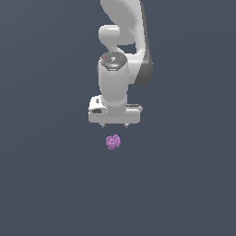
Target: Pick up the object and move it to a goal position.
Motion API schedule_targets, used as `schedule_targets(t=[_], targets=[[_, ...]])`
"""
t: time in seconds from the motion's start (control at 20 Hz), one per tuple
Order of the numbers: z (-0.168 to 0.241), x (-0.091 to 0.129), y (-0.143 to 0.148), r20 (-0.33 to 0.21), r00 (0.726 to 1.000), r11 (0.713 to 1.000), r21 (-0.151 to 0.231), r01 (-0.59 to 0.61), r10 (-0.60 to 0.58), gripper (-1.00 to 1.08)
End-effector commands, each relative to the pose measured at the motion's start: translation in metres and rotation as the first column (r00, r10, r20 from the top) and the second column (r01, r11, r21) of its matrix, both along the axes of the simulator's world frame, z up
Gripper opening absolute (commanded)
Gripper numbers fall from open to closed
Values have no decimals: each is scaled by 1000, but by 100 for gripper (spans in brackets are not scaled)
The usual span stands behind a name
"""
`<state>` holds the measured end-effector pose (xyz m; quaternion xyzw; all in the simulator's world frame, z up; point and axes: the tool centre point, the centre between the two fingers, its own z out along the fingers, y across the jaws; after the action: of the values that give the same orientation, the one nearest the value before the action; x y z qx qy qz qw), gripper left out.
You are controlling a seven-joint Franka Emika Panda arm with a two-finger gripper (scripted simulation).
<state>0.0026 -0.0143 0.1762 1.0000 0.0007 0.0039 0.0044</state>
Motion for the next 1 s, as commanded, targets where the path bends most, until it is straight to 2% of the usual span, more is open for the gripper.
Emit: schedule_targets(t=[0.0,0.95], targets=[[0,0,0,0,1000,1000,0,0,0,100],[4,-1,-9,-8,996,996,1,90,-90,100]])
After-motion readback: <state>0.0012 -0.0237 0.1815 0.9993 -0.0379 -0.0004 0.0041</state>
